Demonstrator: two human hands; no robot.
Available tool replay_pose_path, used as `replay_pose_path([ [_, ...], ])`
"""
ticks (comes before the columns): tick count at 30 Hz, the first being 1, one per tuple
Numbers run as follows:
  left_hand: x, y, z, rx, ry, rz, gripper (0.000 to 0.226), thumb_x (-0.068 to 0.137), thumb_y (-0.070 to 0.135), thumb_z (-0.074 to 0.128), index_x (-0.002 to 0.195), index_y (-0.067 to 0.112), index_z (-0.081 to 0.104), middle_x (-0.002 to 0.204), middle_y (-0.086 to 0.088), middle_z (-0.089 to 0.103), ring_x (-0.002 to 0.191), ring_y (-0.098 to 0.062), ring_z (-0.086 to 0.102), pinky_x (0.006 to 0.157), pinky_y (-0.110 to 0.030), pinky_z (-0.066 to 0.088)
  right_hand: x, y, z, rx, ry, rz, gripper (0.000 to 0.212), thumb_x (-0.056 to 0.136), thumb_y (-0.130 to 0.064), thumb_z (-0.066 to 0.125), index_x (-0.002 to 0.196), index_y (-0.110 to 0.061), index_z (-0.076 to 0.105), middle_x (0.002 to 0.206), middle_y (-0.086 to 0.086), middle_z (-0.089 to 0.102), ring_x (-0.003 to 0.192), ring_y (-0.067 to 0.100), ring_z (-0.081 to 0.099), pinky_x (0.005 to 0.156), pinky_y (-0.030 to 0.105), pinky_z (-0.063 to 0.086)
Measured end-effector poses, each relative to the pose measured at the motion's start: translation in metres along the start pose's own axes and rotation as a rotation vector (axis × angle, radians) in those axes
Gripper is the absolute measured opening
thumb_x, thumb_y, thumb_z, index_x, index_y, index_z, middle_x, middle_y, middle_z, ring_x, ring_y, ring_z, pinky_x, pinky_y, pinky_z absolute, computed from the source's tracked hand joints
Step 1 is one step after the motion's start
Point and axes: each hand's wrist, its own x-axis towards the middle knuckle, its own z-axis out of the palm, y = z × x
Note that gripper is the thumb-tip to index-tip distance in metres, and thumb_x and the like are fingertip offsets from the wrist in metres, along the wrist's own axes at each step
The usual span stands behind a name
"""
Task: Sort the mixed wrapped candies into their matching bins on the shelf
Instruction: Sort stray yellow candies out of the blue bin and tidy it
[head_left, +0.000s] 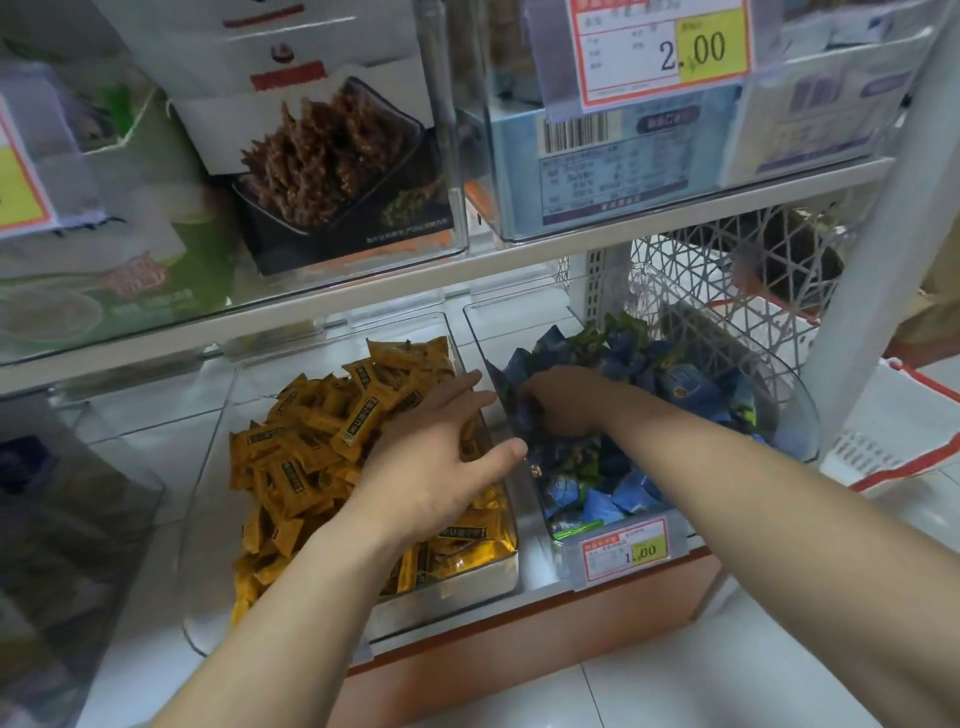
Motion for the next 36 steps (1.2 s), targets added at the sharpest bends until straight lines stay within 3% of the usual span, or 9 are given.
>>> replay_pose_path([
  [4,0.001,0.001,0.000,-0.007,-0.008,-0.009,0.072,0.081,0.074,0.047,0.142,0.036,0.046,0.158,0.021,0.025,0.141,-0.007,0.030,0.110,-0.025,0.030,0.005,0.003,0.004,0.029,0.005,0.010,0.040,0.089,-0.017,0.062,0.129,-0.022,0.061,0.121,0.004,0.065,0.109,0.027,0.063,0.084,0.038,0.053],
  [11,0.002,0.002,0.000,-0.031,0.055,-0.005,0.065,0.084,0.065,0.059,0.140,0.037,0.046,0.151,0.015,0.039,0.136,-0.008,0.036,0.103,-0.021,0.031,-0.039,0.010,-0.022,0.439,0.346,0.019,0.022,0.080,-0.027,0.078,0.096,-0.024,0.062,0.098,-0.006,0.064,0.092,0.014,0.061,0.073,0.027,0.046],
  [17,0.002,0.034,0.000,-0.234,0.315,0.082,0.044,0.086,0.053,0.062,0.128,0.040,0.053,0.114,0.023,0.060,0.104,0.005,0.055,0.084,-0.011,0.040,-0.097,-0.024,-0.047,0.940,0.510,0.045,0.029,0.073,-0.023,0.087,0.092,-0.011,0.069,0.080,-0.002,0.074,0.072,0.011,0.071,0.056,0.018,0.051],
  [20,0.000,0.049,-0.003,-0.316,0.413,0.146,0.020,0.090,0.034,0.068,0.107,0.041,0.060,0.094,0.026,0.063,0.090,0.007,0.059,0.070,-0.004,0.041,-0.116,-0.035,-0.050,1.177,0.461,-0.032,0.015,0.086,-0.015,0.077,0.096,-0.009,0.068,0.084,0.004,0.075,0.078,0.019,0.073,0.064,0.026,0.056],
  [25,-0.007,0.015,-0.016,-0.135,0.396,-0.158,0.021,0.090,0.030,0.065,0.106,0.044,0.060,0.085,0.018,0.063,0.076,-0.009,0.062,0.058,-0.022,0.043,-0.144,0.006,-0.049,0.879,0.635,0.110,0.015,0.087,-0.024,0.075,0.102,-0.022,0.073,0.097,-0.007,0.075,0.089,0.005,0.069,0.081,0.023,0.050],
  [29,-0.013,-0.005,-0.024,0.070,0.392,-0.319,0.023,0.090,0.028,0.063,0.114,0.032,0.063,0.109,0.003,0.068,0.092,-0.022,0.062,0.066,-0.029,0.046,-0.158,0.049,-0.035,0.627,0.651,0.363,0.017,0.088,-0.028,0.072,0.103,-0.020,0.071,0.095,-0.002,0.071,0.091,0.019,0.064,0.074,0.028,0.043],
  [31,-0.014,0.004,-0.026,0.143,0.393,-0.317,0.028,0.089,0.028,0.065,0.116,0.022,0.065,0.105,-0.002,0.067,0.092,-0.025,0.063,0.067,-0.031,0.050,-0.159,0.056,-0.029,0.493,0.558,0.414,0.022,0.089,-0.035,0.069,0.101,-0.017,0.067,0.084,-0.001,0.066,0.082,0.024,0.061,0.061,0.028,0.038],
  [34,-0.012,0.038,-0.021,0.150,0.416,-0.255,0.026,0.089,0.036,0.063,0.103,0.015,0.068,0.067,0.010,0.055,0.060,-0.008,0.051,0.051,-0.022,0.038,-0.157,0.057,-0.019,0.251,0.486,0.378,0.033,0.089,-0.039,0.066,0.110,-0.014,0.062,0.074,-0.005,0.052,0.073,0.023,0.052,0.050,0.029,0.024],
  [36,-0.007,0.069,-0.010,0.037,0.368,-0.126,0.031,0.089,0.040,0.060,0.114,0.022,0.065,0.085,0.012,0.063,0.078,-0.011,0.061,0.066,-0.022,0.044,-0.157,0.059,-0.016,0.241,0.477,0.338,0.038,0.089,-0.038,0.065,0.121,-0.018,0.059,0.072,-0.007,0.053,0.074,0.023,0.054,0.054,0.029,0.026],
])
